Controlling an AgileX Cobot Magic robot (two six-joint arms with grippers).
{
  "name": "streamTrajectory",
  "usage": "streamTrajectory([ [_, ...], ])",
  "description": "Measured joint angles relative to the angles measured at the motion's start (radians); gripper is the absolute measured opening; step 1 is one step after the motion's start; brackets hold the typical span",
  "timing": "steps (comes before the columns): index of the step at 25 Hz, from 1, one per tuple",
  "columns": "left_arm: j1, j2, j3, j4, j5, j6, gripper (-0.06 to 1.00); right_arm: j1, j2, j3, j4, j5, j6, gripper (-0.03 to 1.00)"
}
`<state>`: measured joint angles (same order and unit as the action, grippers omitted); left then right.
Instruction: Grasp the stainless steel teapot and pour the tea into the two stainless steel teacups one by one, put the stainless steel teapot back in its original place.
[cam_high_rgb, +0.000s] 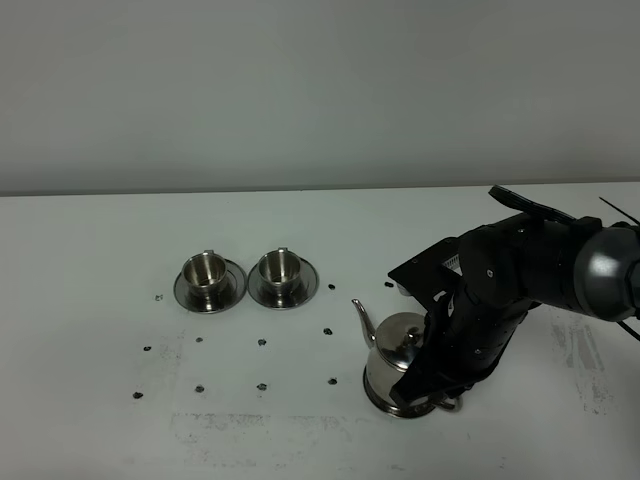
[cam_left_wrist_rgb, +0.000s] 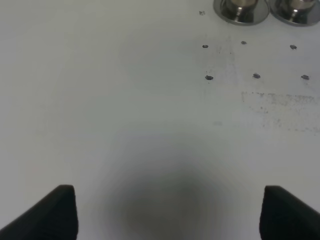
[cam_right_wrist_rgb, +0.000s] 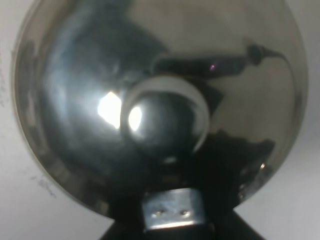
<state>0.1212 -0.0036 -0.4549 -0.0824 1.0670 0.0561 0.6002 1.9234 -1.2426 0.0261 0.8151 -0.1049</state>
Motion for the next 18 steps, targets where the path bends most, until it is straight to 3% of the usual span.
streamTrajectory([
  [18,0.000,0.000,0.000,0.000,0.000,0.000,0.72,-0.001,-0.133,-0.005,-0.009,0.015,-0.025,0.18],
])
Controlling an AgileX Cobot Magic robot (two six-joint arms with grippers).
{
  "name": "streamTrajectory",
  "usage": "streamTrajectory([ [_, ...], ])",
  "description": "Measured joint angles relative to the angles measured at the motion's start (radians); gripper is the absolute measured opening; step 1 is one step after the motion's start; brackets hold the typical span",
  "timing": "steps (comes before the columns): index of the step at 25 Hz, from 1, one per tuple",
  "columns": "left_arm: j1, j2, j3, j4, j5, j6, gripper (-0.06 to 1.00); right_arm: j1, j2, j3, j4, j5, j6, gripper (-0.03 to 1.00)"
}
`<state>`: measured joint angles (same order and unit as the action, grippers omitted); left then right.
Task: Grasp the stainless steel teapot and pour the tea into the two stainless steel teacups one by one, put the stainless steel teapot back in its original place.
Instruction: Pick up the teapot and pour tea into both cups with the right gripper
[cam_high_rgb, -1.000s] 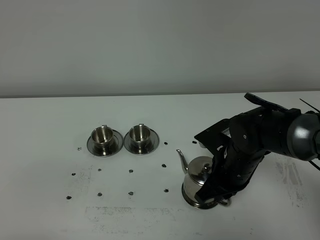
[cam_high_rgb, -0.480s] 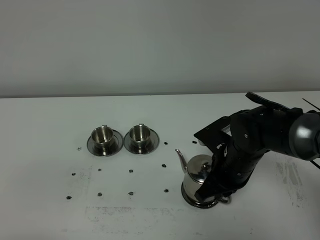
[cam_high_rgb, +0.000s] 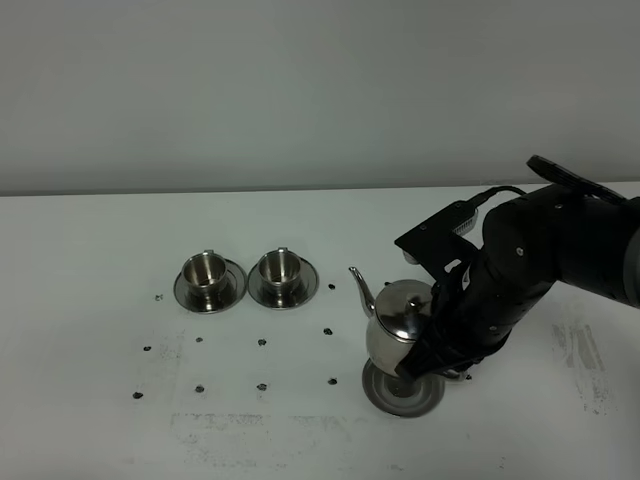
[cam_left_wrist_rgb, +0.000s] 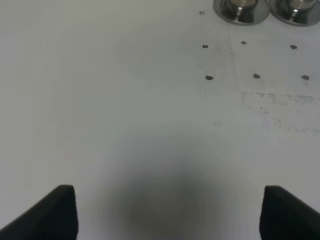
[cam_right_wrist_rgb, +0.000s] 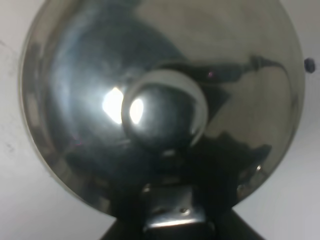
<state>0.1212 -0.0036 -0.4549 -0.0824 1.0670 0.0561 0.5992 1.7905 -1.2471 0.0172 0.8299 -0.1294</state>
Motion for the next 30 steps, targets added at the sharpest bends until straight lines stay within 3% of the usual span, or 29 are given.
streamTrajectory([
  [13,0.000,0.000,0.000,0.000,0.000,0.000,0.72,-0.022,-0.040,-0.118,-0.092,0.068,-0.043,0.17],
  [30,0.000,0.000,0.000,0.000,0.000,0.000,0.72,-0.049,0.176,-0.406,-0.122,0.074,-0.272,0.17],
])
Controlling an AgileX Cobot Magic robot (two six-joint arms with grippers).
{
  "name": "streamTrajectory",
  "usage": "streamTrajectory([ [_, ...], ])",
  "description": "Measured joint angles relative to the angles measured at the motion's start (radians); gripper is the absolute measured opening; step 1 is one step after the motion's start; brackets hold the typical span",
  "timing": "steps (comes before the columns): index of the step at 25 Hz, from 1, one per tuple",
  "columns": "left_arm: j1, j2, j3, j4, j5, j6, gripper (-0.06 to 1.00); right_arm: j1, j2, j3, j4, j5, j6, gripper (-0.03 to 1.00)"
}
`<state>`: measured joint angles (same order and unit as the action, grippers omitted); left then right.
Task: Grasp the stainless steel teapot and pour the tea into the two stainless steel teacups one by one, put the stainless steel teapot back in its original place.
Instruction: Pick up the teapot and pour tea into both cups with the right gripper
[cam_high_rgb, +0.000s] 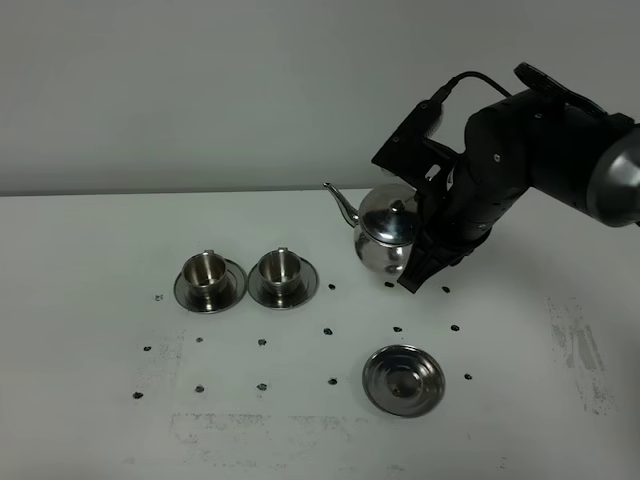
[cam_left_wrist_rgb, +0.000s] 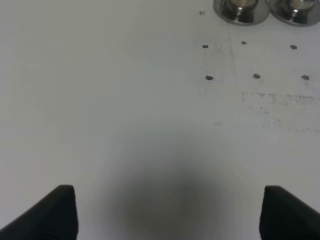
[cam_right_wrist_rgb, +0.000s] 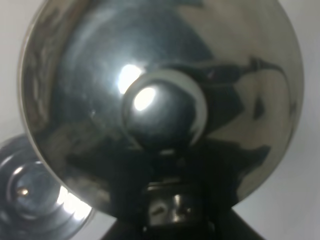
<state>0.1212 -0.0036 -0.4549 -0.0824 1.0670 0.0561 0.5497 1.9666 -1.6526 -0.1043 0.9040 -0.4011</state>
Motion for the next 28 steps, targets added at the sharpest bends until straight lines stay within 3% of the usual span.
streamTrajectory([
  [14,0.000,0.000,0.000,0.000,0.000,0.000,0.72,0.041,0.171,-0.230,-0.007,0.081,-0.267,0.17],
  [28,0.000,0.000,0.000,0.000,0.000,0.000,0.72,0.061,0.262,-0.287,-0.206,0.029,-0.336,0.17],
])
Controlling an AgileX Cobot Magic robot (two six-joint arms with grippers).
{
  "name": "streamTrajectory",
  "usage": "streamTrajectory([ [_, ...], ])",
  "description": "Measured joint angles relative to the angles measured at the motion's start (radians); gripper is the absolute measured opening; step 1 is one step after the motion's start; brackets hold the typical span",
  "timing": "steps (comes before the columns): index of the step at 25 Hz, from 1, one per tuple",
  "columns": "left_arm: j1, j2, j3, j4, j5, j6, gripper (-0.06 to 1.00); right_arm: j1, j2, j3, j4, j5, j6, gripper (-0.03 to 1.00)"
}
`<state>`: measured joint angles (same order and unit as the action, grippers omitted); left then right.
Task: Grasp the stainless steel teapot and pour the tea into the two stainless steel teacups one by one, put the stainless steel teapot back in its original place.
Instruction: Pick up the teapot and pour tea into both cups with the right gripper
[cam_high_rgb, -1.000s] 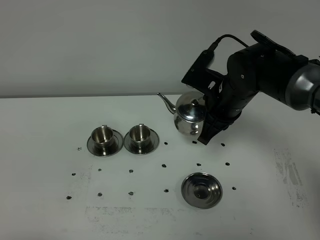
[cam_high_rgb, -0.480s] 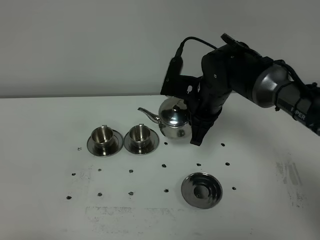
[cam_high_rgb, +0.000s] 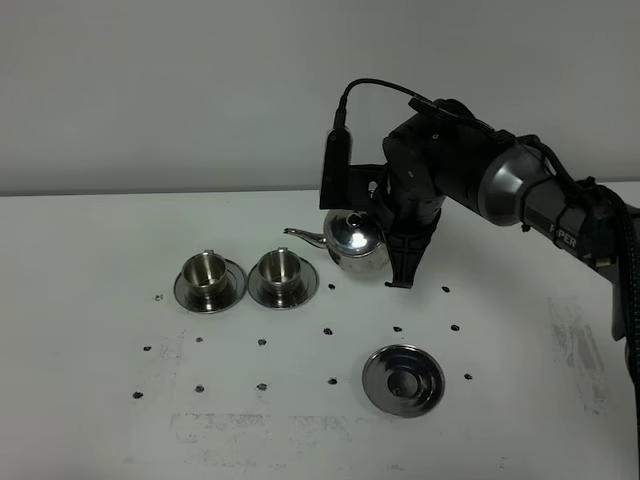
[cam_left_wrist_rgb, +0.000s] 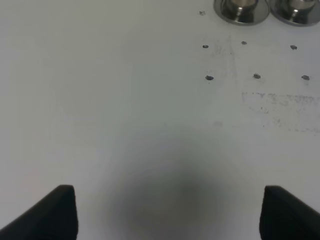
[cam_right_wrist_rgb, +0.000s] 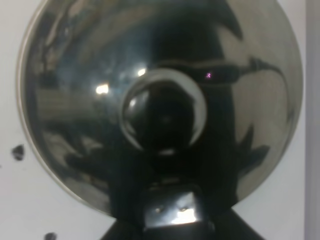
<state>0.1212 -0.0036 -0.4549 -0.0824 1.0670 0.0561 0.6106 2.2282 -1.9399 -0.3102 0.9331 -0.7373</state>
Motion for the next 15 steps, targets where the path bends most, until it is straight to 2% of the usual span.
streamTrajectory([
  [7,0.000,0.000,0.000,0.000,0.000,0.000,0.72,0.000,0.021,-0.001,-0.058,-0.068,-0.007,0.17],
  [15,0.000,0.000,0.000,0.000,0.000,0.000,0.72,0.010,0.046,-0.012,-0.087,-0.066,-0.099,0.17],
])
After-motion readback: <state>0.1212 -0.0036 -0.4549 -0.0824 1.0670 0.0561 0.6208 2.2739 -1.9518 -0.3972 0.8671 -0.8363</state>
